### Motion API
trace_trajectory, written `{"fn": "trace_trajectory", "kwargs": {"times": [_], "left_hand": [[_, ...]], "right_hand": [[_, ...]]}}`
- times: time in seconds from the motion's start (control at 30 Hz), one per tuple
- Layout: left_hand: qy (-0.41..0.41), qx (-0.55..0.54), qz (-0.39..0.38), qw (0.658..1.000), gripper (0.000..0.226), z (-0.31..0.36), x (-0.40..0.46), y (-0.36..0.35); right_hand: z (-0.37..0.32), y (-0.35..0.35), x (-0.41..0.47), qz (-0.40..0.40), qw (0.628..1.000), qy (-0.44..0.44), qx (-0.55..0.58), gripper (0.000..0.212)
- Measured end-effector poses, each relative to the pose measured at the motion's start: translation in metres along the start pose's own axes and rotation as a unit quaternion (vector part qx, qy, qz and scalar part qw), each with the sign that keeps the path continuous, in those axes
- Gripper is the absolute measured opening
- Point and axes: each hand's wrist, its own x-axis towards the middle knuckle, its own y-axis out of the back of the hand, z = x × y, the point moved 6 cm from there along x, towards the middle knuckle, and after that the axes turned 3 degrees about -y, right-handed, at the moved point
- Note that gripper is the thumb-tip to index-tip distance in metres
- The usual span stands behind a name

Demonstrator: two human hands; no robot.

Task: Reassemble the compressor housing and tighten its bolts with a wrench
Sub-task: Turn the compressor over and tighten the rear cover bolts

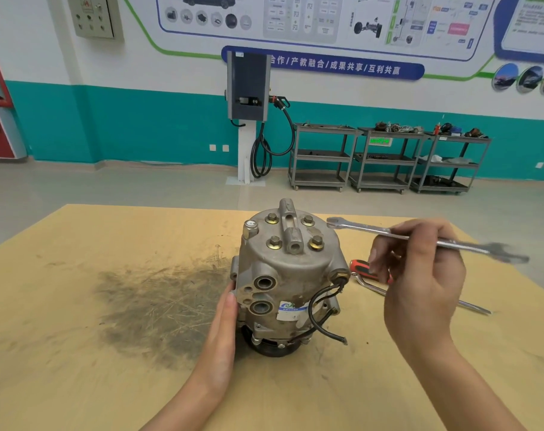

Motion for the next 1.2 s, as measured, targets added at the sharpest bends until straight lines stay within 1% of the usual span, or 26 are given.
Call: {"fn": "trace_trajectory", "kwargs": {"times": [0.13, 0.2, 0.3, 0.47, 0.6, 0.67, 0.8, 0.87, 0.93, 1.0, 1.03, 1.1, 1.13, 1.17, 1.2], "left_hand": [[0.007, 0.000, 0.004, 1.000, 0.102, -0.003, 0.001, 0.003], [0.002, 0.003, 0.006, 1.000, 0.102, -0.002, 0.002, 0.003], [-0.005, 0.010, 0.001, 1.000, 0.101, -0.001, 0.001, 0.001], [-0.003, 0.013, 0.004, 1.000, 0.101, -0.002, 0.001, 0.002], [0.003, 0.014, 0.005, 1.000, 0.101, -0.004, 0.002, 0.004], [0.004, 0.013, 0.004, 1.000, 0.100, -0.004, 0.002, 0.003], [-0.002, 0.009, 0.002, 1.000, 0.097, -0.004, 0.002, 0.002], [-0.004, 0.007, 0.004, 1.000, 0.099, -0.004, 0.002, 0.003], [-0.001, 0.004, 0.006, 1.000, 0.100, -0.005, 0.002, 0.003], [0.001, 0.007, 0.005, 1.000, 0.099, -0.006, 0.002, 0.004], [0.003, 0.007, 0.005, 1.000, 0.099, -0.007, 0.002, 0.004], [0.007, 0.003, 0.004, 1.000, 0.099, -0.007, 0.002, 0.004], [0.008, 0.002, 0.003, 1.000, 0.099, -0.007, 0.002, 0.004], [0.008, 0.001, 0.003, 1.000, 0.099, -0.006, 0.002, 0.004], [0.008, 0.000, 0.004, 1.000, 0.100, -0.006, 0.001, 0.004]], "right_hand": [[0.024, 0.007, 0.014, -0.028, 0.990, -0.130, 0.053, 0.027], [0.032, 0.006, 0.017, -0.045, 0.981, -0.176, 0.071, 0.027], [0.040, 0.001, 0.021, -0.069, 0.969, -0.216, 0.095, 0.026], [0.051, -0.007, 0.025, -0.106, 0.951, -0.273, 0.101, 0.034], [0.054, -0.008, 0.026, -0.113, 0.950, -0.277, 0.087, 0.034], [0.052, -0.004, 0.021, -0.092, 0.964, -0.235, 0.079, 0.034], [0.036, 0.000, 0.001, -0.040, 0.995, -0.087, 0.034, 0.027], [0.027, -0.001, -0.011, -0.027, 1.000, -0.013, 0.009, 0.021], [0.019, -0.005, -0.023, -0.037, 0.997, 0.058, -0.033, 0.015], [0.011, -0.009, -0.034, -0.063, 0.983, 0.139, -0.103, 0.015], [0.005, -0.012, -0.039, -0.073, 0.966, 0.191, -0.161, 0.016], [-0.003, -0.020, -0.049, -0.093, 0.913, 0.290, -0.269, 0.017], [-0.006, -0.022, -0.052, -0.094, 0.895, 0.318, -0.299, 0.016], [-0.009, -0.023, -0.053, -0.090, 0.888, 0.327, -0.311, 0.016], [-0.011, -0.023, -0.051, -0.083, 0.891, 0.322, -0.309, 0.016]]}}
